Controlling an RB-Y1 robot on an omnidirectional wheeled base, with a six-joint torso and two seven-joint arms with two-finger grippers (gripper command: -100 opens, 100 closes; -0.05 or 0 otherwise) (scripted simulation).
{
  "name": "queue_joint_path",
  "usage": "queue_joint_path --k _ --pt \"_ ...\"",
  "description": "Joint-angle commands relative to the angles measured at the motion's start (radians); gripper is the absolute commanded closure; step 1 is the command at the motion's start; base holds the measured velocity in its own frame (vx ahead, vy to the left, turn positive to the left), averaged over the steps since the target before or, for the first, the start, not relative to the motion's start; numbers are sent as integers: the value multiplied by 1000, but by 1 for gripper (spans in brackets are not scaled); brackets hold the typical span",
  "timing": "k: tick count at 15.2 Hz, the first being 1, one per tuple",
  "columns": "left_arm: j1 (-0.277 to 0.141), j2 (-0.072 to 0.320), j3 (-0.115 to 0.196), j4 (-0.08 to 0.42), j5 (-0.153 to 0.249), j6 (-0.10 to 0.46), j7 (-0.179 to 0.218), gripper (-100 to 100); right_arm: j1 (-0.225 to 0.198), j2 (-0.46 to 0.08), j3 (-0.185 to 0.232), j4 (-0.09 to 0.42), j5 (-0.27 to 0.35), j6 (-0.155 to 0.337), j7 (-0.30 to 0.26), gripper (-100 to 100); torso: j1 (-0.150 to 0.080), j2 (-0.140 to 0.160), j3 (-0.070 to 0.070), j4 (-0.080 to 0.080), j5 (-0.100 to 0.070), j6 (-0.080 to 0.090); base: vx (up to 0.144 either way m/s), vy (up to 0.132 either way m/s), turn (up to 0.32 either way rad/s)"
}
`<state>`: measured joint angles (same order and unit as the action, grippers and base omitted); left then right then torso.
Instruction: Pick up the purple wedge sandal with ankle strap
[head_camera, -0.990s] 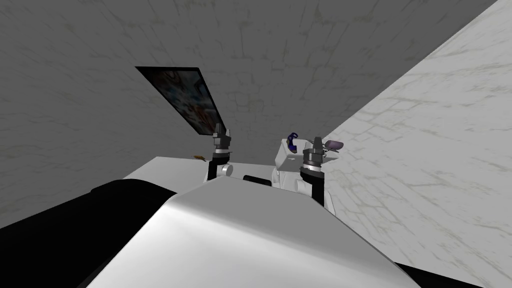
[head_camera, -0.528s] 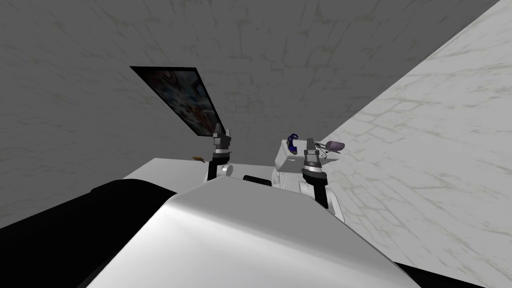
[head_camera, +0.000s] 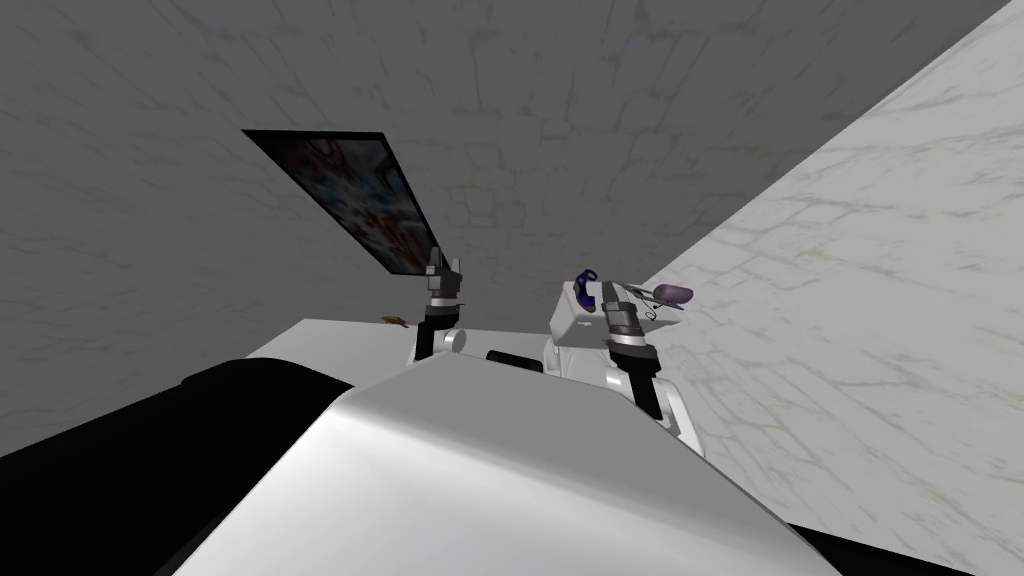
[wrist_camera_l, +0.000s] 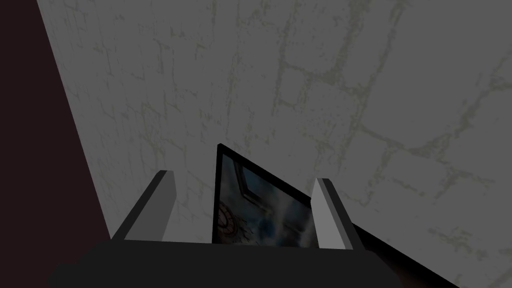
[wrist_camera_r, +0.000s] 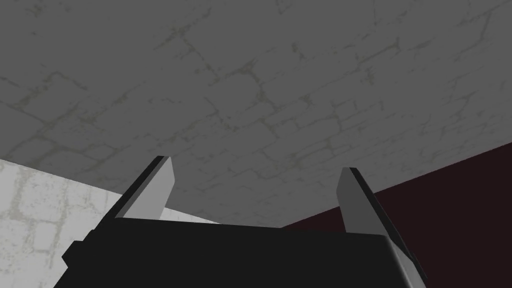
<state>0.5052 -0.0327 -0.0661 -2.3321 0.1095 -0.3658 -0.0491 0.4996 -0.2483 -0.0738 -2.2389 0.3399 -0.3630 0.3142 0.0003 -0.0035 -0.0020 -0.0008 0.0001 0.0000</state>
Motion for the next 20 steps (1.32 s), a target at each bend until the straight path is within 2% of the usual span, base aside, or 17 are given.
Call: queue_joint_path --k 1,2,3,6,7,8,9,10,11,12,13,14,15,20 --pt "0 0 0 0 0 0 0 0 3 -13 -5 2 26 2 31 -100 0 0 0 0 0 0 43 11 -15" --pt "0 0 0 0 0 0 0 0 7 -30 -12 3 60 5 66 -100 0 0 0 0 0 0 41 9 -23" --pt "0 0 0 0 0 0 0 0 7 -30 -12 3 60 5 66 -100 0 0 0 0 0 0 42 9 -18" --pt "0 0 0 0 0 0 0 0 16 -64 -26 6 129 11 136 -100 0 0 0 0 0 0 51 8 -16" --pt "0 0 0 0 0 0 0 0 16 -64 -26 6 129 11 140 -100 0 0 0 0 0 0 44 15 -16" --pt "0 0 0 0 0 0 0 0 21 -80 -33 7 165 14 171 -100 0 0 0 0 0 0 52 11 -20" --pt "0 0 0 0 0 0 0 0 21 -80 -33 7 165 14 178 -100 0 0 0 0 0 0 51 11 -17" --pt "0 0 0 0 0 0 0 0 25 -96 -40 9 202 17 208 -100 0 0 0 0 0 0 57 6 -21" --pt "0 0 0 0 0 0 0 0 25 -96 -40 9 202 17 216 -100 0 -1 0 0 0 0 49 5 -19" --pt "0 0 0 0 0 0 0 0 30 -113 -47 10 237 21 245 -100 0 0 0 0 0 0 55 8 -20" --pt "0 0 0 0 0 0 0 0 30 -113 -47 10 239 21 255 -100 0 -1 0 0 0 0 54 9 -16" --pt "0 0 0 0 0 0 0 0 35 -128 -55 12 275 24 284 -100 0 -1 0 0 0 0 52 5 -22" --pt "0 0 0 0 0 0 0 0 35 -128 -55 12 277 24 295 -100 0 -1 0 0 0 0 51 7 -18" --pt "0 0 0 0 0 0 0 0 49 -174 -77 16 385 34 399 -100 0 0 0 0 0 0 53 11 -19"
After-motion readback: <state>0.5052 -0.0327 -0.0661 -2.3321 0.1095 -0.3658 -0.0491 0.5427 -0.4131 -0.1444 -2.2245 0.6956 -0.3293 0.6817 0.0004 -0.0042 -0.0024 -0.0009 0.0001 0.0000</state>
